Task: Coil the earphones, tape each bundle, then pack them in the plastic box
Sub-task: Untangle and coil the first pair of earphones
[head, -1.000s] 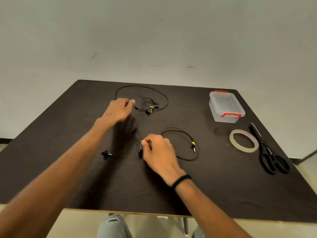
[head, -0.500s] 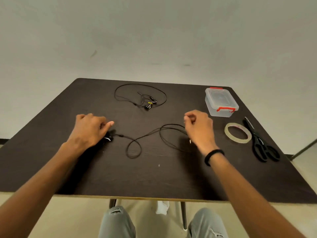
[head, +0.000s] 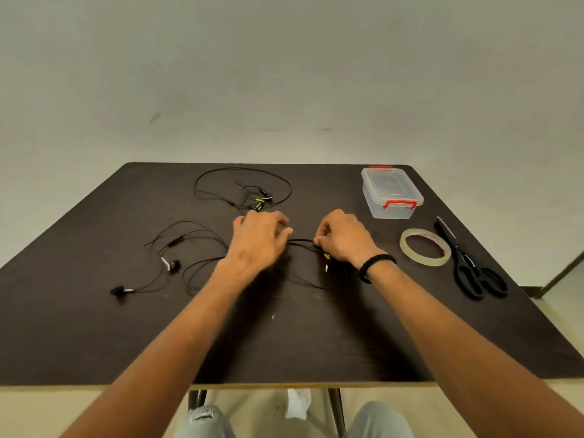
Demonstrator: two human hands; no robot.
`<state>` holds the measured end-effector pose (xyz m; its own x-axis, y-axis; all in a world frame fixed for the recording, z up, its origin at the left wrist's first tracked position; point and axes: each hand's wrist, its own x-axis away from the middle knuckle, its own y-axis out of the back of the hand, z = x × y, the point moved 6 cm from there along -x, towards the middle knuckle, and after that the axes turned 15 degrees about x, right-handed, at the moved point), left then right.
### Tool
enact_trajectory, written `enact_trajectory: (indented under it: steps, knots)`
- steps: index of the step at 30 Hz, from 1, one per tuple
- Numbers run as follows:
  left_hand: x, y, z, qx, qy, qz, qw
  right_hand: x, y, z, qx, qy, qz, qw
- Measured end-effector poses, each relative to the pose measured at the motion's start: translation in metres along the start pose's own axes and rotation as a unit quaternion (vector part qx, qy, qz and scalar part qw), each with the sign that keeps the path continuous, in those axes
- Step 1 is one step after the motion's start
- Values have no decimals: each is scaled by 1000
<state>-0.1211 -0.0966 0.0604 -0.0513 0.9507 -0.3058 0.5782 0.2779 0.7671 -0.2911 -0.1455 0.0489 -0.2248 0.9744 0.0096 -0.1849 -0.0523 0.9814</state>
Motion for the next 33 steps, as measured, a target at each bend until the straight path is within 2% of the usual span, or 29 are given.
enact_trajectory:
  steps: [2,4,6,7,9,11,12,13,14,16,17,19,21,25,30,33]
  knots:
    - [-16,-25,-5,-9,6,13,1000,-9,-6,1,38,16,-16,999]
    - [-35,-42,-9,-27,1,10,1000,-23,-9,-2,40,31,-71,996]
    - [-50,-52,-12,-37,-8,-7,999,-35,-10,-13,-109,20,-124,986]
    - [-56,-55,-13,-33,-17,-22,999,-40,-11,-19,-227,7,-135,964]
    - [-61,-57,-11,23,-50,-57,997,-51,-12,-29,-434,-10,-137,890]
    - [-59,-55,-6,106,-77,-87,988,-58,-12,-32,-547,0,-111,830]
    - [-59,-53,-4,127,-83,-100,983,-62,-9,-32,-570,16,-95,816]
    - [-60,-51,-3,132,-92,-115,980,-63,-4,-33,-555,41,-85,827]
    - [-60,-46,-3,122,-107,-134,978,-63,3,-33,-501,76,-95,857]
    - [-58,-35,-9,84,-150,-182,968,-56,25,-31,-316,151,-173,921]
    - [-56,-31,-13,71,-175,-205,960,-51,35,-30,-225,174,-231,931]
    - [-53,-27,-18,65,-218,-234,945,-40,46,-22,-90,200,-340,915]
    - [-50,-29,-23,68,-244,-241,937,-31,46,-13,-14,194,-399,896]
    - [-45,-28,-35,49,-267,-263,926,-26,48,-9,-43,148,-400,903]
    - [-41,-22,-39,8,-268,-283,921,-26,38,-9,-195,109,-295,929]
    - [-41,-16,-36,-17,-256,-268,929,-21,35,0,-158,98,-261,947]
